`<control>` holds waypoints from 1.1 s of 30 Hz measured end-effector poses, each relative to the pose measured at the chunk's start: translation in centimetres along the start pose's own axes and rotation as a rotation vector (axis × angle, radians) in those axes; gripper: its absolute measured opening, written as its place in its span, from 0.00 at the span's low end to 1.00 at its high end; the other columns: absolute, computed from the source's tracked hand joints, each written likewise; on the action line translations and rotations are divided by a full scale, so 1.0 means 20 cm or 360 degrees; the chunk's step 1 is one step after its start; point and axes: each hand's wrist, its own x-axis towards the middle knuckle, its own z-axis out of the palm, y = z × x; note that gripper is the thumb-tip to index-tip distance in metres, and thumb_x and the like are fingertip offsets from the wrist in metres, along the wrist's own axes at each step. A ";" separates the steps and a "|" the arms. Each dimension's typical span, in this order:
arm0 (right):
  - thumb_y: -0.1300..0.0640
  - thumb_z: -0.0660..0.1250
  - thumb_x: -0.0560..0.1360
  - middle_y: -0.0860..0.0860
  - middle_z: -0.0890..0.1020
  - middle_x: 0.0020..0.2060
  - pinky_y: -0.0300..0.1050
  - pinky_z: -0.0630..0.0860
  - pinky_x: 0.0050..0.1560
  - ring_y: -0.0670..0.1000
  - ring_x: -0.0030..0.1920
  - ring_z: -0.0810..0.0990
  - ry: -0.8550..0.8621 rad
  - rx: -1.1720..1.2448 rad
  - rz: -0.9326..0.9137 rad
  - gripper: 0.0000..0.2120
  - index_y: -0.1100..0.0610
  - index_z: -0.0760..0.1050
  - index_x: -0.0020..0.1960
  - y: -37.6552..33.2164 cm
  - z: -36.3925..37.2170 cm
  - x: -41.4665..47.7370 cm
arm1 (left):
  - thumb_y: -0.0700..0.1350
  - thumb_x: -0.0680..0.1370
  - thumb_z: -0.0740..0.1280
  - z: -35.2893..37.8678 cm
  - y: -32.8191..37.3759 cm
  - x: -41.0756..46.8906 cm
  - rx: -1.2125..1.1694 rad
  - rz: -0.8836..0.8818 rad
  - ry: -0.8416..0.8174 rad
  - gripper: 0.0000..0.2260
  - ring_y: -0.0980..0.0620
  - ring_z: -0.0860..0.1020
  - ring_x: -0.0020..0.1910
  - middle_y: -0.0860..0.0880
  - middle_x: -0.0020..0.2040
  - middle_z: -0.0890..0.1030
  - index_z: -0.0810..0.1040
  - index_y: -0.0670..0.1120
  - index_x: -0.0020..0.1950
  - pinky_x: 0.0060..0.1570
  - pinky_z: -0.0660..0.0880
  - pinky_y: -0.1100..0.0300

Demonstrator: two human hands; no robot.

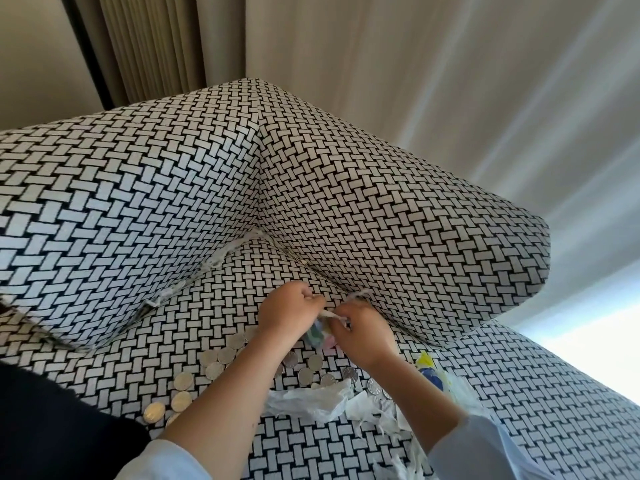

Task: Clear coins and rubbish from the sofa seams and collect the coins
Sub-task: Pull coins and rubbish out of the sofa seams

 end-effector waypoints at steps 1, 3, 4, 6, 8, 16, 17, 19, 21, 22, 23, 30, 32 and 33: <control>0.54 0.64 0.78 0.46 0.81 0.40 0.38 0.68 0.31 0.46 0.39 0.77 -0.0033 0.0093 0.0016 0.10 0.53 0.81 0.42 0.00 0.00 0.00 | 0.53 0.75 0.67 0.00 0.00 0.00 -0.0006 0.0011 0.0029 0.10 0.56 0.73 0.25 0.52 0.30 0.78 0.77 0.49 0.38 0.26 0.67 0.63; 0.55 0.64 0.78 0.44 0.77 0.29 0.39 0.66 0.28 0.43 0.28 0.71 -0.0078 0.0355 0.0126 0.11 0.52 0.78 0.37 -0.03 -0.02 0.00 | 0.51 0.74 0.69 0.00 -0.01 0.01 -0.0016 0.0031 0.0085 0.08 0.56 0.74 0.26 0.53 0.33 0.78 0.76 0.50 0.37 0.26 0.69 0.62; 0.57 0.64 0.78 0.44 0.76 0.27 0.42 0.67 0.27 0.43 0.26 0.69 -0.0123 0.0519 0.0164 0.12 0.54 0.78 0.37 -0.05 -0.04 0.00 | 0.50 0.73 0.70 0.00 -0.01 0.01 -0.0032 0.0031 0.0101 0.06 0.56 0.76 0.28 0.54 0.37 0.78 0.75 0.51 0.38 0.28 0.72 0.61; 0.59 0.66 0.78 0.47 0.77 0.27 0.43 0.71 0.27 0.43 0.25 0.73 -0.0403 0.0859 0.0228 0.09 0.60 0.80 0.40 -0.09 -0.07 -0.01 | 0.47 0.72 0.71 -0.01 -0.01 0.02 -0.0022 0.0022 0.0088 0.06 0.58 0.76 0.33 0.56 0.47 0.73 0.75 0.54 0.44 0.33 0.75 0.60; 0.57 0.68 0.77 0.51 0.82 0.33 0.37 0.75 0.28 0.45 0.29 0.79 -0.0967 0.1063 0.0317 0.10 0.65 0.81 0.48 -0.12 -0.11 -0.03 | 0.48 0.72 0.72 0.00 -0.02 0.02 0.0017 0.0040 0.0039 0.10 0.59 0.76 0.35 0.57 0.52 0.68 0.75 0.56 0.51 0.36 0.77 0.59; 0.53 0.67 0.76 0.53 0.83 0.33 0.45 0.74 0.35 0.48 0.29 0.76 -0.0673 0.0940 0.0411 0.10 0.54 0.82 0.39 -0.08 -0.18 0.00 | 0.47 0.73 0.72 0.01 -0.03 0.01 0.0126 0.0396 0.0216 0.09 0.62 0.77 0.45 0.59 0.53 0.82 0.82 0.56 0.52 0.50 0.74 0.65; 0.54 0.65 0.76 0.52 0.83 0.32 0.46 0.73 0.36 0.48 0.28 0.74 -0.0480 0.0871 0.0450 0.10 0.52 0.82 0.38 -0.05 -0.17 0.00 | 0.46 0.73 0.73 0.01 -0.03 0.01 0.0134 0.0441 0.0235 0.10 0.62 0.77 0.46 0.58 0.53 0.82 0.82 0.56 0.53 0.52 0.74 0.64; 0.52 0.62 0.76 0.50 0.83 0.33 0.43 0.71 0.32 0.46 0.26 0.72 -0.0195 0.0616 0.0542 0.09 0.49 0.80 0.42 0.01 -0.17 0.00 | 0.46 0.74 0.72 0.03 -0.03 0.01 0.0190 0.0522 0.0235 0.10 0.59 0.78 0.51 0.58 0.54 0.82 0.82 0.55 0.54 0.59 0.73 0.56; 0.53 0.59 0.78 0.47 0.82 0.35 0.41 0.70 0.29 0.46 0.27 0.73 -0.0033 0.0390 0.0600 0.08 0.46 0.76 0.46 0.07 -0.17 -0.02 | 0.47 0.75 0.71 0.06 -0.03 0.00 0.0260 0.0579 0.0202 0.10 0.56 0.78 0.55 0.57 0.55 0.81 0.82 0.55 0.55 0.64 0.69 0.52; 0.54 0.58 0.78 0.46 0.81 0.37 0.42 0.71 0.29 0.47 0.29 0.74 -0.0014 0.0342 0.0623 0.07 0.46 0.75 0.49 0.10 -0.17 -0.03 | 0.48 0.75 0.70 0.07 -0.03 0.00 0.0280 0.0608 0.0179 0.10 0.56 0.77 0.56 0.57 0.56 0.81 0.81 0.55 0.56 0.65 0.68 0.51; 0.55 0.57 0.78 0.46 0.80 0.40 0.42 0.71 0.30 0.48 0.32 0.75 -0.0042 0.0325 0.0647 0.08 0.46 0.74 0.53 0.12 -0.16 -0.03 | 0.48 0.75 0.70 0.09 -0.03 0.00 0.0291 0.0637 0.0154 0.11 0.55 0.77 0.57 0.57 0.57 0.80 0.81 0.55 0.57 0.66 0.68 0.51; 0.51 0.53 0.81 0.54 0.80 0.56 0.46 0.74 0.49 0.56 0.54 0.79 -0.0328 0.0127 0.0637 0.16 0.54 0.69 0.66 0.18 -0.09 0.04 | 0.49 0.79 0.63 0.16 -0.03 0.07 0.0528 0.0780 -0.0074 0.20 0.53 0.64 0.73 0.55 0.74 0.67 0.69 0.54 0.72 0.75 0.56 0.54; 0.50 0.53 0.82 0.54 0.80 0.54 0.45 0.72 0.47 0.56 0.53 0.78 -0.0385 0.0133 0.0688 0.16 0.54 0.71 0.63 0.19 -0.07 0.09 | 0.48 0.80 0.61 0.19 -0.02 0.10 0.0574 0.0802 -0.0155 0.22 0.53 0.57 0.76 0.54 0.77 0.62 0.65 0.53 0.75 0.76 0.48 0.54; 0.49 0.52 0.82 0.54 0.80 0.52 0.45 0.71 0.47 0.56 0.51 0.78 -0.0400 0.0139 0.0714 0.15 0.55 0.73 0.60 0.20 -0.05 0.12 | 0.48 0.80 0.60 0.20 -0.01 0.12 0.0596 0.0804 -0.0188 0.23 0.54 0.55 0.77 0.53 0.77 0.61 0.64 0.52 0.76 0.77 0.45 0.54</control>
